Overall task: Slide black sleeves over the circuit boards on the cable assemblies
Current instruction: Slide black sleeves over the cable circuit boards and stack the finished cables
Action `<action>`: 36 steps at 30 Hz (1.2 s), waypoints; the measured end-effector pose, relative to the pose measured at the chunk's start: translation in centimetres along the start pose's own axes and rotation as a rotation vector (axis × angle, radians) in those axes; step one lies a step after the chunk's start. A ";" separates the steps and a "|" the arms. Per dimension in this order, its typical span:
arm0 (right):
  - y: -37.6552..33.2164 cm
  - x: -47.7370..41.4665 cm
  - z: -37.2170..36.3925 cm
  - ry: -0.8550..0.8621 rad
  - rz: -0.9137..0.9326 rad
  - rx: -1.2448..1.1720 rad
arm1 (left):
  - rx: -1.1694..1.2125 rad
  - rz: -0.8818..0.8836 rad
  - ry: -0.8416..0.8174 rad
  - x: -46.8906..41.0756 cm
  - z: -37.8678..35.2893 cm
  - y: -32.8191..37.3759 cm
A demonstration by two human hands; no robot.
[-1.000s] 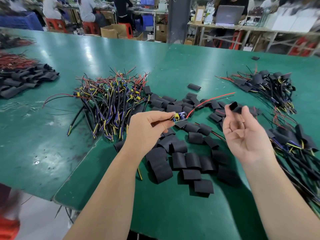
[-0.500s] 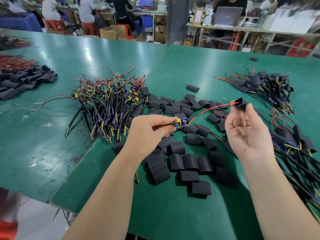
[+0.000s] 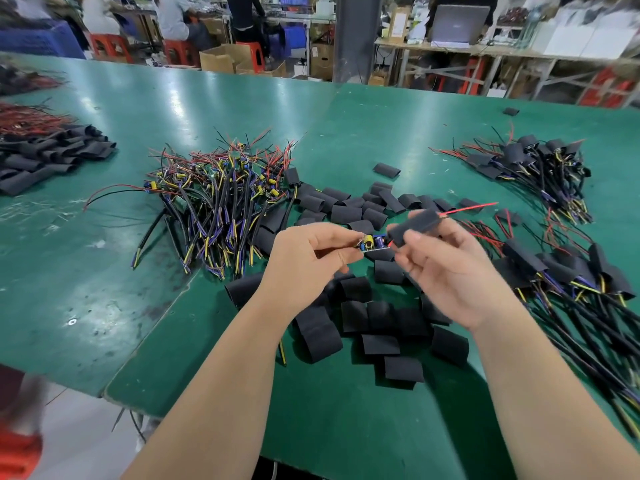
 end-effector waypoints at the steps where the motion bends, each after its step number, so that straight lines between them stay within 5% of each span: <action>1: 0.2 0.1 -0.2 0.000 -0.005 0.046 | -0.007 0.011 0.015 0.0 0.1 0.0; 14: 0.6 0.3 -1.2 0.021 0.125 0.215 | -0.060 -0.004 0.030 0.1 0.4 0.1; 28: 1.4 0.4 -1.3 -0.051 0.044 0.349 | -0.064 -0.033 -0.010 0.1 -0.3 -0.1; 36: 1.3 0.5 -1.3 -0.057 0.027 0.016 | 0.040 -0.057 -0.041 -0.1 -0.4 0.7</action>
Point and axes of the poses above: each hand's wrist, its own x-axis away from the middle knuckle, its own z-axis out of the back of the hand, y = z × x, the point moved 5 cm from there along -x, towards the middle knuckle, and after that the axes turned 5 degrees about -y, right-handed, at the moved point
